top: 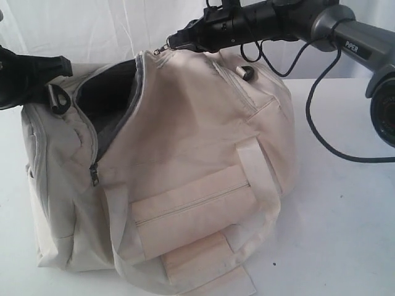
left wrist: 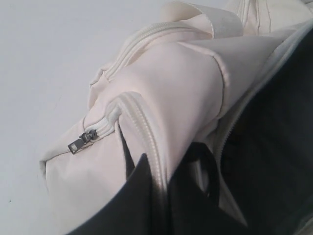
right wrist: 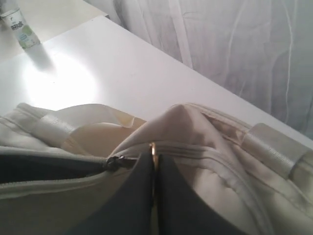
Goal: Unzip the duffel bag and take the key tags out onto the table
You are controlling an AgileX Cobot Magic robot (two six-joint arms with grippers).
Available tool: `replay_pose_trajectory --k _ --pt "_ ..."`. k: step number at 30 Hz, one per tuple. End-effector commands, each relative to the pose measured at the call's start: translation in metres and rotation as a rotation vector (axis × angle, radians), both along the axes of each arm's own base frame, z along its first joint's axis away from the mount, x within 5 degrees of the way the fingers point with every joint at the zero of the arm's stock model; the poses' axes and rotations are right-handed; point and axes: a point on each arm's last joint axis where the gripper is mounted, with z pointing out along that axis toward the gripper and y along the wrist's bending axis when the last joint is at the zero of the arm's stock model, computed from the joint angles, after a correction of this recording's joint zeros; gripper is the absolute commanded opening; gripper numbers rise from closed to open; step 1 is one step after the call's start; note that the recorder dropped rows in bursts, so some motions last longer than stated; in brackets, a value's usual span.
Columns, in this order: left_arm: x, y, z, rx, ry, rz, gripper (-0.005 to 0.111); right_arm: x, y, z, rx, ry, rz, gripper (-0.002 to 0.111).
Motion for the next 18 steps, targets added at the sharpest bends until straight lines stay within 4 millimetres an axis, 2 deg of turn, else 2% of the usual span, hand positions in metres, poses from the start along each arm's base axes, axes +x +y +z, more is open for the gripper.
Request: replay_pose_trajectory --k 1,13,18 --pt "-0.004 0.005 0.001 0.019 0.016 0.012 0.0 0.022 -0.017 0.01 -0.025 -0.128 -0.187 0.0" --pt "-0.004 0.005 0.001 0.011 0.017 0.019 0.0 0.037 -0.029 0.011 -0.091 -0.25 -0.354 0.0" --pt "-0.004 0.005 0.001 0.007 0.02 0.024 0.0 0.037 -0.03 0.009 -0.098 -0.214 -0.358 0.0"
